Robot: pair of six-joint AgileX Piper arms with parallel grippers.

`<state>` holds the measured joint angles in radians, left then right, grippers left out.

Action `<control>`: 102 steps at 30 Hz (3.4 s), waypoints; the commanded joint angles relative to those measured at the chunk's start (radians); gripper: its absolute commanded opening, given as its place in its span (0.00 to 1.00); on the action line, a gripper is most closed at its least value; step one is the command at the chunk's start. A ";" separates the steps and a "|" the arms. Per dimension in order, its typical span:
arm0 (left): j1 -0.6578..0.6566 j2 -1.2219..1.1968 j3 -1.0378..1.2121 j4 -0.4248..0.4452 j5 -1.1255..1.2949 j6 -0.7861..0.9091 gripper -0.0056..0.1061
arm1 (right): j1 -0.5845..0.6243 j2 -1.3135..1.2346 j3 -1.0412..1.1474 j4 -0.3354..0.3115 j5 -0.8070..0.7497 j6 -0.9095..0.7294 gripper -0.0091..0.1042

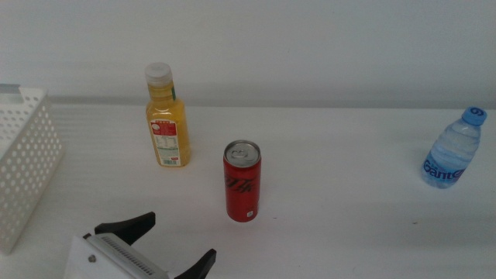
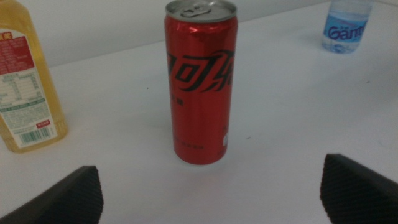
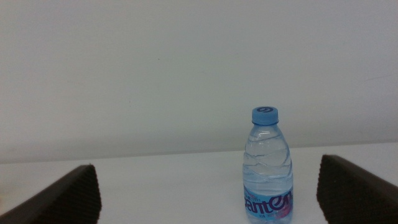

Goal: Use arms to grab the bottles and put them into the dustbin to the left of the table.

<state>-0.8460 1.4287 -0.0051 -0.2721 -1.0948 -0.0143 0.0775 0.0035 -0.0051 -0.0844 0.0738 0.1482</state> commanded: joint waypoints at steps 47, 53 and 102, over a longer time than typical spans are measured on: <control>0.001 0.492 -0.478 -0.120 0.025 0.048 0.89 | -0.008 -0.039 0.044 -0.006 -0.008 -0.006 0.90; 0.011 0.532 -0.542 -0.128 0.032 0.053 0.89 | -0.008 -0.039 0.044 -0.006 -0.008 -0.006 0.90; -0.002 0.254 -0.629 -0.641 0.356 0.706 0.03 | -0.008 -0.039 0.044 -0.006 -0.008 -0.006 0.90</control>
<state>-0.8395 1.7346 -0.6359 -0.8281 -0.7257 0.6030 0.0775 0.0035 -0.0051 -0.0844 0.0738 0.1482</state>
